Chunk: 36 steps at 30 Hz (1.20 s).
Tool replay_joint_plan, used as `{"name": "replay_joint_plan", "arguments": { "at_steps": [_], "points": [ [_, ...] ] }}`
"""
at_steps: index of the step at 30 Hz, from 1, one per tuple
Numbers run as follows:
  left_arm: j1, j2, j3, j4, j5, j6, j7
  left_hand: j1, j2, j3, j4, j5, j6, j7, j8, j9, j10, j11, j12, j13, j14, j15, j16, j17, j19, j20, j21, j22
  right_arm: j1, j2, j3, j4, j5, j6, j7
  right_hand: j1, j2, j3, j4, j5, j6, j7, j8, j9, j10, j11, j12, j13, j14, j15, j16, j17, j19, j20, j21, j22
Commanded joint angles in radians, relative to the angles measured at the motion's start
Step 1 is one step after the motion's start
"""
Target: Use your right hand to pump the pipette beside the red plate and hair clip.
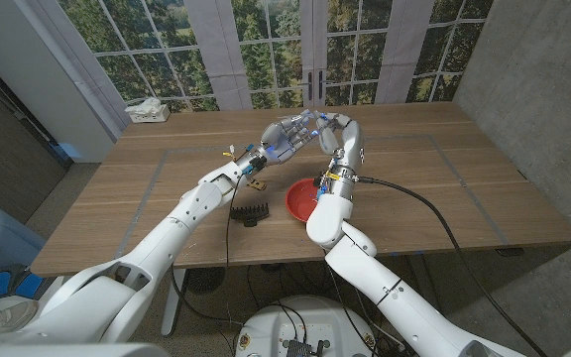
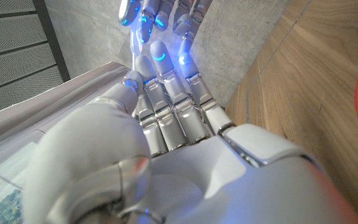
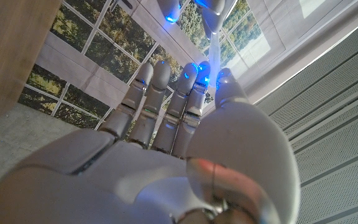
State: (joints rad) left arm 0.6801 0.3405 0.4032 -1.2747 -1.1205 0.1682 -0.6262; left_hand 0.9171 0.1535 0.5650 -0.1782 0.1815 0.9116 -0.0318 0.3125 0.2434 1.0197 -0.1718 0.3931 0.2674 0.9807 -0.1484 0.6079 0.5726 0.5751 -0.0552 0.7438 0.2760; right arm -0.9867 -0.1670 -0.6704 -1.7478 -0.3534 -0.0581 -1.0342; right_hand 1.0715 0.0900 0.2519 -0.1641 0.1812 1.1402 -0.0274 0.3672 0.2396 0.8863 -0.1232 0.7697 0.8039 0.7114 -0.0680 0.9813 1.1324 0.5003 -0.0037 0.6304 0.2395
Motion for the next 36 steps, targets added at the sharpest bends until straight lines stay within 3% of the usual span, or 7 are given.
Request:
{"name": "replay_joint_plan", "arguments": {
  "at_steps": [1,7,18,24,29,36],
  "points": [
    [-0.009,0.004,0.006,0.007,0.019,-0.010,0.005,0.005,-0.004,-0.006,-0.002,0.006,0.011,0.002,-0.004,0.001,0.020,-0.033,-0.003,0.006,-0.005,-0.088,-0.001,0.005,-0.008,-0.062,0.005,0.002,0.009,0.002,0.007,0.031,0.002,0.066,-0.023,0.013,0.002,0.014,-0.002,0.008,0.010,-0.005,0.001,-0.001,0.013,-0.001,0.006,0.000,0.013,-0.145,-0.006,0.007,0.003,-0.003,0.009,0.003],
    [-0.003,0.008,0.008,-0.006,0.028,-0.021,0.008,0.004,-0.009,-0.008,-0.003,0.007,0.011,0.002,-0.008,0.000,0.010,-0.029,-0.007,0.010,-0.013,-0.088,-0.004,0.008,-0.016,-0.059,0.007,0.001,0.008,0.005,0.013,0.047,-0.011,0.102,-0.055,0.018,0.000,0.021,-0.003,0.010,0.013,-0.011,0.000,-0.004,0.012,-0.006,0.008,-0.001,0.017,-0.145,-0.014,0.011,0.007,-0.007,0.016,0.003],
    [-0.003,0.013,0.019,-0.012,0.051,-0.050,-0.001,-0.039,-0.044,-0.034,0.008,0.012,-0.120,0.022,-0.084,-0.005,-0.091,-0.006,-0.046,0.053,-0.087,-0.084,-0.041,0.017,-0.076,-0.039,0.025,-0.013,-0.006,0.015,0.038,0.057,-0.034,0.139,-0.083,0.023,-0.005,0.029,-0.004,0.012,0.014,-0.012,-0.003,-0.008,0.007,-0.006,0.012,0.002,0.020,-0.145,-0.025,0.019,0.006,-0.007,0.024,0.003],
    [-0.004,0.017,0.022,-0.008,0.067,-0.074,-0.010,-0.105,-0.071,-0.055,0.014,0.015,-0.294,0.011,-0.139,-0.014,-0.234,0.013,-0.106,0.081,-0.181,-0.078,-0.102,-0.004,-0.150,-0.015,0.020,-0.034,-0.017,0.024,0.059,0.057,-0.049,0.154,-0.080,0.023,-0.007,0.032,-0.003,0.013,0.013,-0.010,-0.004,-0.009,0.005,-0.003,0.013,0.002,0.019,-0.144,-0.031,0.022,0.003,-0.007,0.026,0.003],
    [-0.010,0.025,0.028,0.001,0.090,-0.100,-0.027,-0.153,-0.094,-0.067,0.015,0.016,-0.437,0.003,-0.144,-0.025,-0.377,0.046,-0.166,0.094,-0.280,-0.064,-0.161,-0.032,-0.222,0.011,0.004,-0.051,-0.021,0.020,0.067,0.053,-0.050,0.168,-0.081,0.021,-0.006,0.034,-0.001,0.014,0.013,-0.009,-0.005,-0.010,0.005,-0.002,0.012,-0.001,0.020,-0.143,-0.035,0.025,0.001,-0.007,0.028,0.003],
    [-0.017,0.037,0.036,0.012,0.107,-0.115,-0.052,-0.204,-0.112,-0.075,0.020,0.018,-0.551,-0.009,-0.141,-0.036,-0.521,0.084,-0.203,0.099,-0.374,-0.032,-0.219,-0.060,-0.283,0.033,-0.014,-0.064,-0.033,0.012,0.078,0.032,-0.014,0.198,-0.074,0.019,-0.009,0.039,0.000,0.016,0.013,-0.010,-0.006,-0.012,0.006,-0.002,0.016,0.001,0.022,-0.144,-0.043,0.030,-0.001,-0.006,0.033,0.003]
  ]
}}
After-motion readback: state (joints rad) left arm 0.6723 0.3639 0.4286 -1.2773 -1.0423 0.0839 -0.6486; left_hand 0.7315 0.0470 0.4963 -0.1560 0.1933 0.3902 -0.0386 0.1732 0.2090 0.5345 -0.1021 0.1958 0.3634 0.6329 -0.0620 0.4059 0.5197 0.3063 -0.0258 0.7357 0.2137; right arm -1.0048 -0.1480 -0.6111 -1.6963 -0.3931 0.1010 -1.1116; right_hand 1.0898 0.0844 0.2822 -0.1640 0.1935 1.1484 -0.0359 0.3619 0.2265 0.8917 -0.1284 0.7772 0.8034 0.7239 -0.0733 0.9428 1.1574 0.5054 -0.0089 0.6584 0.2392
